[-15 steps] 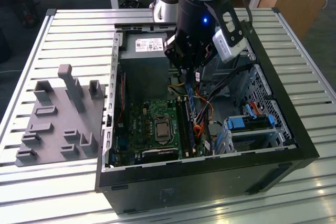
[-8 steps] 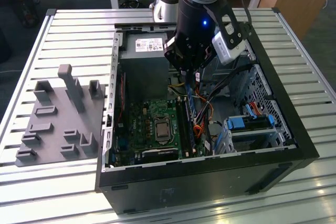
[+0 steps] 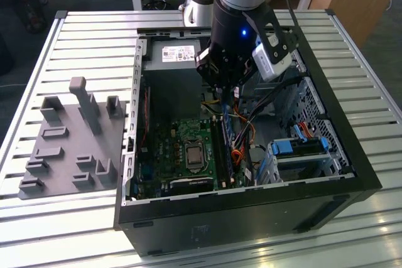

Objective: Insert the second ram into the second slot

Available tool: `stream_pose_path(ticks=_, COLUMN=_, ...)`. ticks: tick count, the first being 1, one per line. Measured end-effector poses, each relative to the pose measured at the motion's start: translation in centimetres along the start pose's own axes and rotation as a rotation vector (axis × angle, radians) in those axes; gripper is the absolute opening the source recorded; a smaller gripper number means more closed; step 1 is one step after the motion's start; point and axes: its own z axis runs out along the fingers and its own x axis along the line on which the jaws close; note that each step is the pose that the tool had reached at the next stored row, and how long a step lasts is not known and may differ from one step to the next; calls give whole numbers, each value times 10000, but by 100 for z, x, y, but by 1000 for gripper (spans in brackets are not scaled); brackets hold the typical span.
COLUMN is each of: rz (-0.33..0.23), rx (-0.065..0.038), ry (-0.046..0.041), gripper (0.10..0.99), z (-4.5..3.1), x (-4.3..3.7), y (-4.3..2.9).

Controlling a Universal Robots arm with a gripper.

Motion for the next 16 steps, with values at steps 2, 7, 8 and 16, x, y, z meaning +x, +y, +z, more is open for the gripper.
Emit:
stream_pose_path(ticks=2, rz=0, rx=-4, ry=2, gripper=122, z=7, x=0, y=0)
stream_pose_path(ticks=7, rz=0, rx=-4, ry=2, gripper=122, z=22, x=0, y=-1)
stream_pose_path(ticks=8, rz=0, rx=-2, ry=3, gripper=122, z=24, x=0, y=-1)
stream_pose_path(ticks=16, rz=-2, rx=52, ry=3, gripper=122, z=40, x=0, y=-4)
